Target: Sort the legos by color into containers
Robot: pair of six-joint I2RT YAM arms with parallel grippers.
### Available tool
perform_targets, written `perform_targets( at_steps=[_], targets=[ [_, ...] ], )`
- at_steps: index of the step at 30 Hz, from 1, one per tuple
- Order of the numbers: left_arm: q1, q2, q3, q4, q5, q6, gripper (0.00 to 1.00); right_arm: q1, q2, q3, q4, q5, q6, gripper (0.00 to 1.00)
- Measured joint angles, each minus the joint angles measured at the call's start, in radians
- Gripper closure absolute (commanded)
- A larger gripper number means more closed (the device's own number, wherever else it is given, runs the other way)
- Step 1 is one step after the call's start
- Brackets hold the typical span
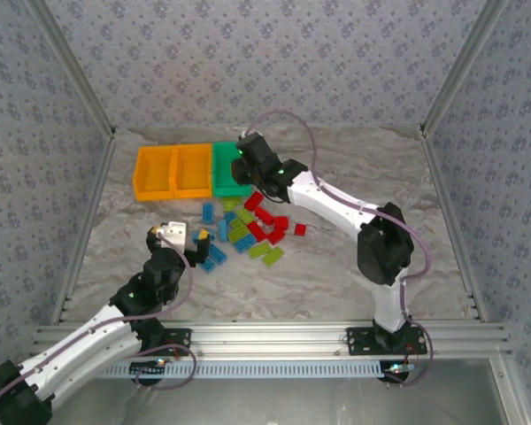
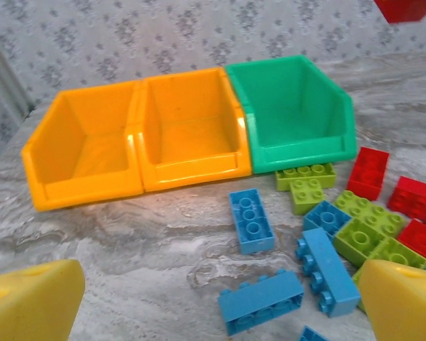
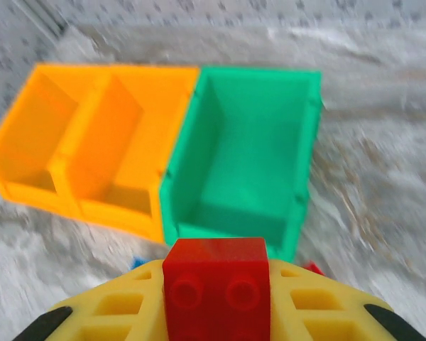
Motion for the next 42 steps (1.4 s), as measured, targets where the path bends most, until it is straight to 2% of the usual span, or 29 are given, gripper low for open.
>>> perform_targets(
  at_steps=[6, 8, 10, 16, 19, 21, 25, 29, 32, 35, 38, 42],
  targets=[
    [0.013, -0.05, -0.022, 0.011, 0.002, -0.013, 0.01, -0.021, 0.275, 0.259, 0.028, 0.019, -0.061, 0.68],
    [0.013, -0.05, -0.023, 0.023, 0.004, -0.016, 0.01, -0.025, 0.371, 0.359, -0.002, 0.019, -0.077, 0.59],
    [0.017, -0.05, -0.024, 0.027, 0.005, -0.017, 0.01, -0.028, 0.446, 0.441, -0.044, 0.019, -0.089, 0.44],
    [0.024, -0.048, -0.031, 0.032, 0.005, -0.024, 0.01, -0.027, 0.474, 0.546, -0.158, 0.019, -0.13, 0.42],
    [0.031, -0.041, -0.032, 0.034, 0.005, -0.032, 0.01, -0.027, 0.399, 0.513, -0.196, 0.011, -0.137, 0.4],
    [0.039, -0.029, -0.032, 0.034, 0.007, -0.045, 0.06, -0.027, 0.295, 0.427, -0.216, -0.021, -0.141, 0.38],
    [0.112, 0.036, -0.003, -0.01, 0.065, -0.119, 0.1, -0.016, -0.039, 0.128, -0.247, -0.119, -0.154, 0.28],
    [0.226, 0.208, 0.146, -0.09, 0.195, -0.206, 0.07, 0.051, -0.437, -0.221, -0.246, -0.162, -0.153, 0.17],
    [0.275, 0.412, 0.342, -0.159, 0.283, -0.226, 0.06, 0.121, -0.639, -0.401, -0.272, -0.177, -0.145, 0.08],
    [0.301, 0.625, 0.509, -0.198, 0.347, -0.232, 0.07, 0.173, -0.739, -0.515, -0.317, -0.174, -0.132, 0.0],
    [0.309, 0.808, 0.627, -0.262, 0.38, -0.249, 0.1, 0.212, -0.784, -0.63, -0.327, -0.153, -0.11, 0.0],
    [0.313, 1.0, 0.722, -0.326, 0.392, -0.272, 0.19, 0.247, -0.79, -0.73, -0.356, -0.121, -0.074, 0.0]
  ],
)
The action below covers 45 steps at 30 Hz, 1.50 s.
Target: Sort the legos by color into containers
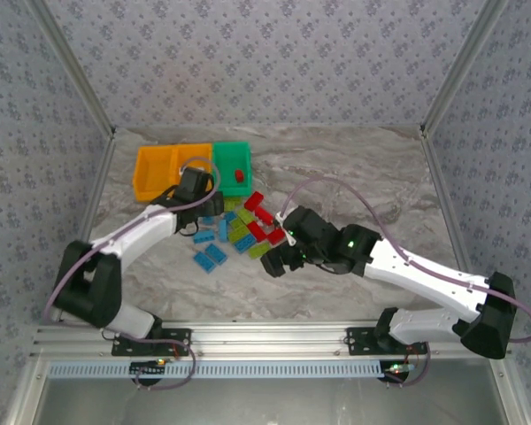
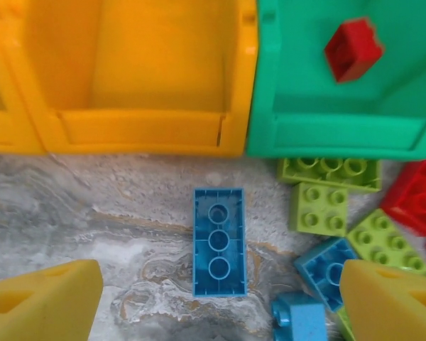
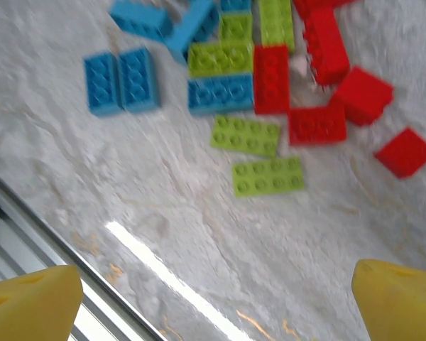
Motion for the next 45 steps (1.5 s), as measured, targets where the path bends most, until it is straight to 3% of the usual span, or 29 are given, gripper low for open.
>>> perform_targets(
  at_steps=[11, 18, 25, 35, 39, 45],
  targets=[
    [0.001, 0.211, 0.031, -0.016, 0.0, -0.018, 0.52, 0.025, -0.064, -0.035, -0.004, 0.074, 0.027, 0.0],
    [0.007, 0.254, 0.068, 0.008, 0.001, -0.007, 0.73, 0.025, -0.09, -0.041, -0.003, 0.089, 0.055, 0.0],
    [0.007, 0.207, 0.046, -0.001, 0.002, -0.01, 0.75, 0.025, -0.093, -0.042, -0.004, 0.108, 0.077, 0.0],
    [0.023, -0.246, 0.002, -0.051, -0.051, -0.002, 0.75, 0.025, -0.098, -0.042, 0.009, 0.135, 0.077, 0.0],
    [0.16, -0.227, 0.058, -0.05, -0.069, 0.002, 0.75, 0.025, -0.098, -0.042, 0.013, 0.141, 0.078, 0.0],
    [0.37, 0.009, 0.187, -0.03, -0.061, -0.026, 0.72, 0.025, -0.1, -0.042, 0.015, 0.141, 0.101, 0.0]
  ],
)
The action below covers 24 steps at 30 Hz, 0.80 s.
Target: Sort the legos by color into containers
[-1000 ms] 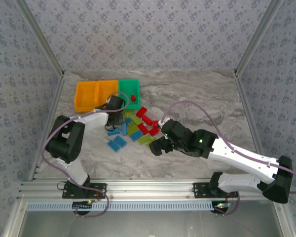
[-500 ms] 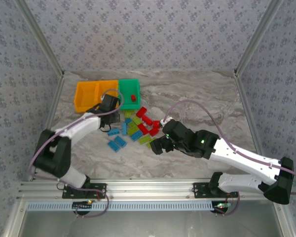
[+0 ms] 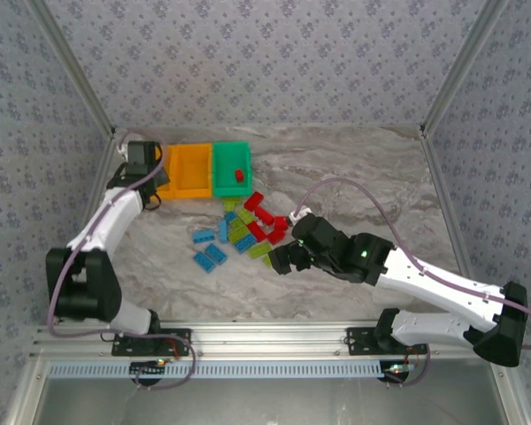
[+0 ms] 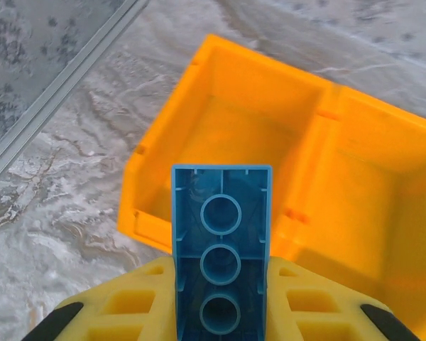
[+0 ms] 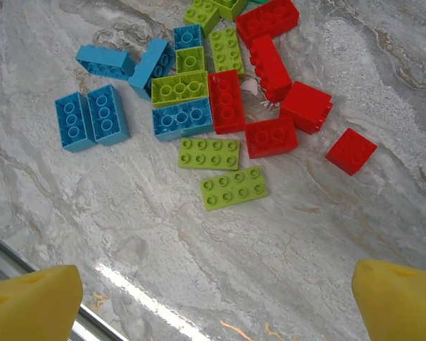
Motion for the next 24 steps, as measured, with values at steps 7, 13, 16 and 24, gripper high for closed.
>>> perform_targets(
  at_steps=[7, 13, 16, 24],
  targets=[
    [0.044, 0.286, 0.216, -0.014, 0.028, 0.006, 0.45, 0.001, -0.055, -0.002, -0.017, 0.013, 0.027, 0.0],
    [0.043, 0.25, 0.208, -0.012, 0.042, 0.001, 0.41, 0.001, -0.084, -0.027, -0.016, 0.027, 0.051, 0.0],
    [0.04, 0.121, 0.122, -0.01, 0.106, -0.023, 0.42, -0.003, -0.065, -0.031, -0.011, 0.03, 0.054, 0.0],
    [-0.301, -0.388, -0.011, -0.068, 0.232, 0.05, 0.37, -0.088, 0.179, -0.031, 0.14, -0.063, 0.055, 0.01]
  ],
)
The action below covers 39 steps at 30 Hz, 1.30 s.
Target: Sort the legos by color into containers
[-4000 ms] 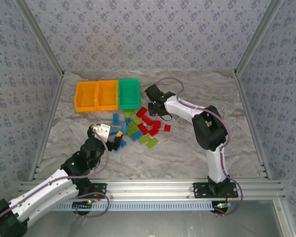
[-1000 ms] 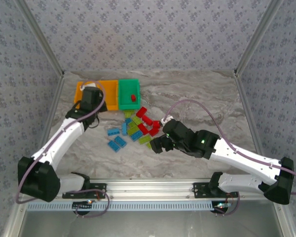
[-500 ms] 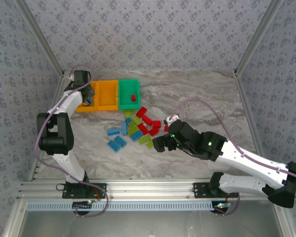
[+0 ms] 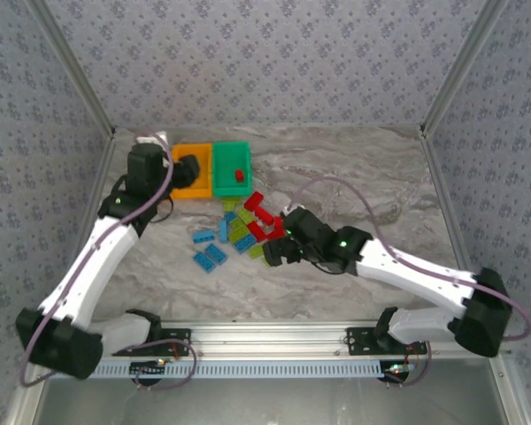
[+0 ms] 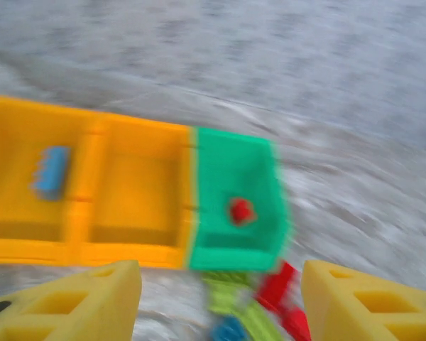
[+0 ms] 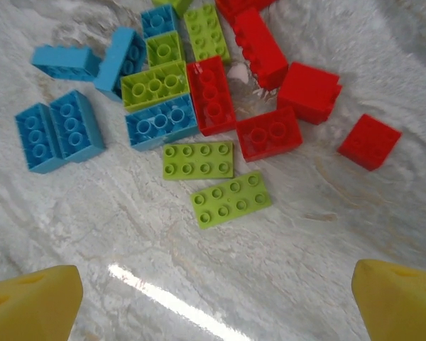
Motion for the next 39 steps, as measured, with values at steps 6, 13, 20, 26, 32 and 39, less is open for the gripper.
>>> perform_targets(
  at_steps=[6, 13, 20, 26, 32, 39],
  targets=[
    [-0.26, -0.096, 0.059, -0.258, 0.006, 0.206, 0.33, -0.062, 0.253, 0.017, 0.06, -0.014, 0.059, 0.06],
    [-0.307, -0.302, -0.07, -0.391, 0.089, 0.367, 0.06, -0.033, 0.426, 0.048, 0.085, -0.013, 0.122, 0.0],
    [-0.307, -0.336, -0.194, -0.396, 0.19, 0.43, 0.01, 0.004, 0.497, 0.087, 0.103, -0.035, 0.047, 0.01],
    [-0.307, -0.298, -0.228, -0.391, 0.199, 0.459, 0.01, -0.013, 0.52, 0.106, 0.087, -0.057, -0.029, 0.15],
    [-0.298, -0.306, -0.244, -0.388, 0.198, 0.477, 0.01, -0.028, 0.524, 0.114, 0.063, -0.066, -0.085, 0.35],
    [-0.272, -0.307, -0.245, -0.377, 0.201, 0.489, 0.01, -0.029, 0.514, 0.114, 0.076, -0.082, -0.101, 0.46]
  ],
)
